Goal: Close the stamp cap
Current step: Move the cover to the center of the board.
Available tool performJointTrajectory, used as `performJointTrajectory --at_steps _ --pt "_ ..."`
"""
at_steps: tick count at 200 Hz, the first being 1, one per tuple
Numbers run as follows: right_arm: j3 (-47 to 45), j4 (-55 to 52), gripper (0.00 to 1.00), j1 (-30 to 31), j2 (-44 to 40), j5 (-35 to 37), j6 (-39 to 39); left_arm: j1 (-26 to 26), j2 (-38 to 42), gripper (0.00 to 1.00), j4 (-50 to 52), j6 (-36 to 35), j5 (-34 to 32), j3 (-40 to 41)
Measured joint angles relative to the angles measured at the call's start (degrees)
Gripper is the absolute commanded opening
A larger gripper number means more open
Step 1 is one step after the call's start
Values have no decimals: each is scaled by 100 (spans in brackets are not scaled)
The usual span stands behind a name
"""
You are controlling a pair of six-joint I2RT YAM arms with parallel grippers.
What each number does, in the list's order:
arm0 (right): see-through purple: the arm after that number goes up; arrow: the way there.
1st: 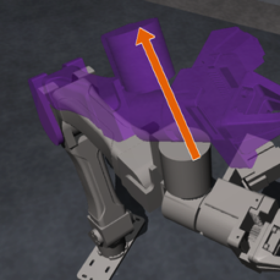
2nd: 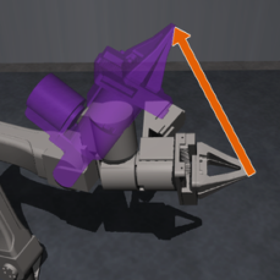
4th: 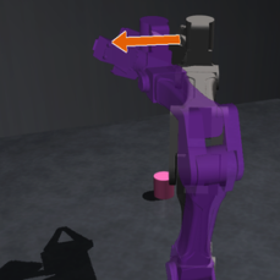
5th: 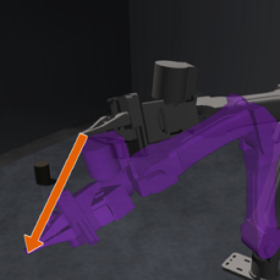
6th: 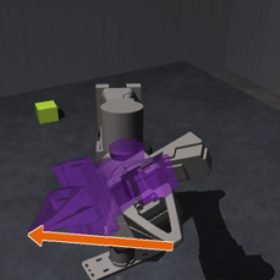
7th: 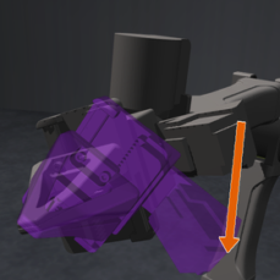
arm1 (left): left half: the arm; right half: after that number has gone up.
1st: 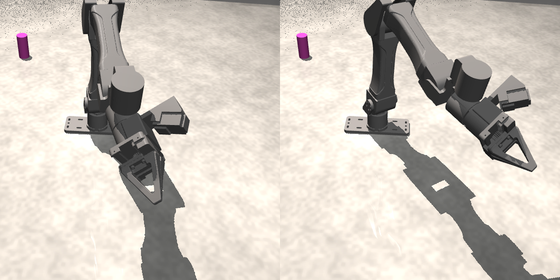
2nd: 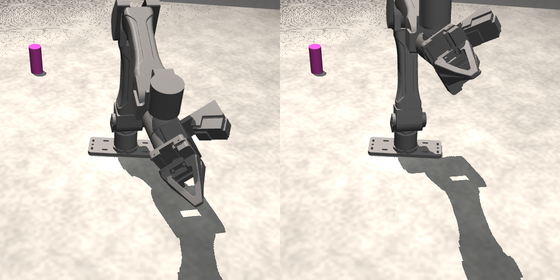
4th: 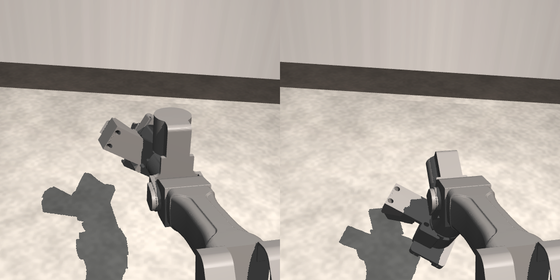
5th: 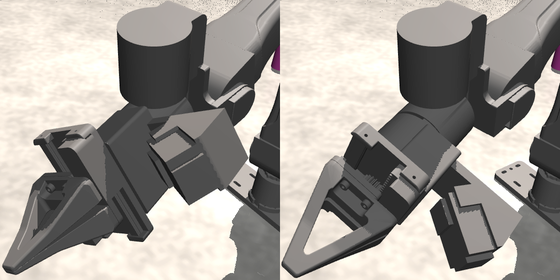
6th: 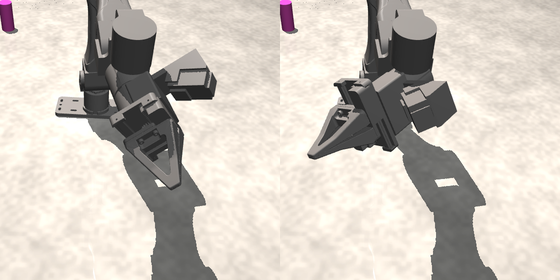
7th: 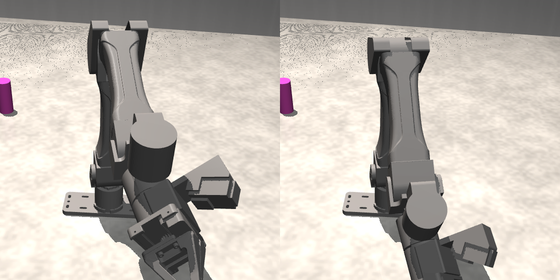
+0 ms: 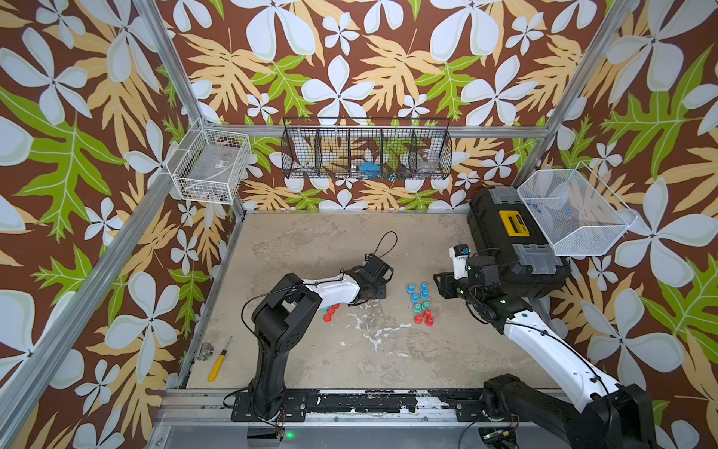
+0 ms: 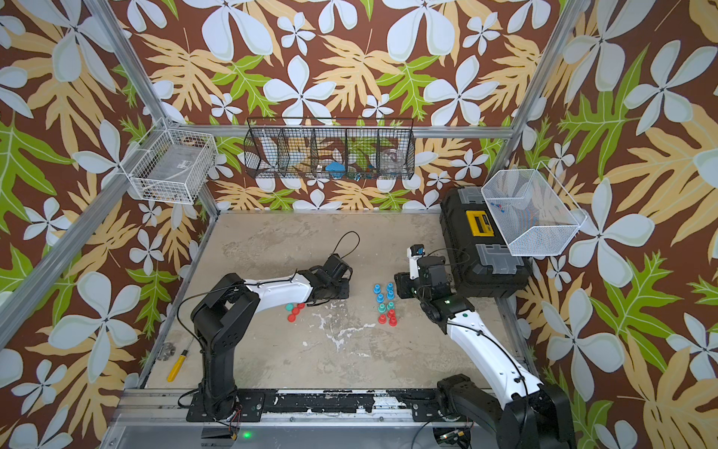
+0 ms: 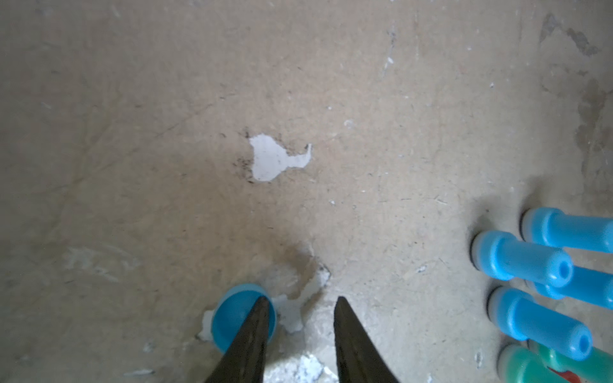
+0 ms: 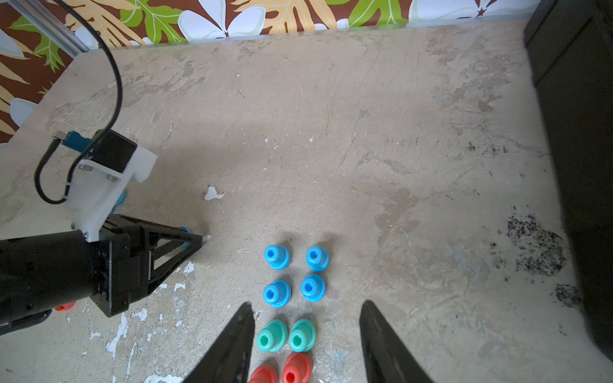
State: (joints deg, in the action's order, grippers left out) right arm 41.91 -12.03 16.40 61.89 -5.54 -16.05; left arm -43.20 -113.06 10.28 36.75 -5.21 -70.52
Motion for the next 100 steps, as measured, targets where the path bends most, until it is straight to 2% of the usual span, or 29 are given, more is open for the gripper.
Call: performJointTrajectory --at_steps 49,100 --pt "20 -17 54 2 31 0 2 -101 -15 40 195 42 42 -111" --pt "22 -17 57 0 33 0 2 -133 133 55 529 48 39 -111"
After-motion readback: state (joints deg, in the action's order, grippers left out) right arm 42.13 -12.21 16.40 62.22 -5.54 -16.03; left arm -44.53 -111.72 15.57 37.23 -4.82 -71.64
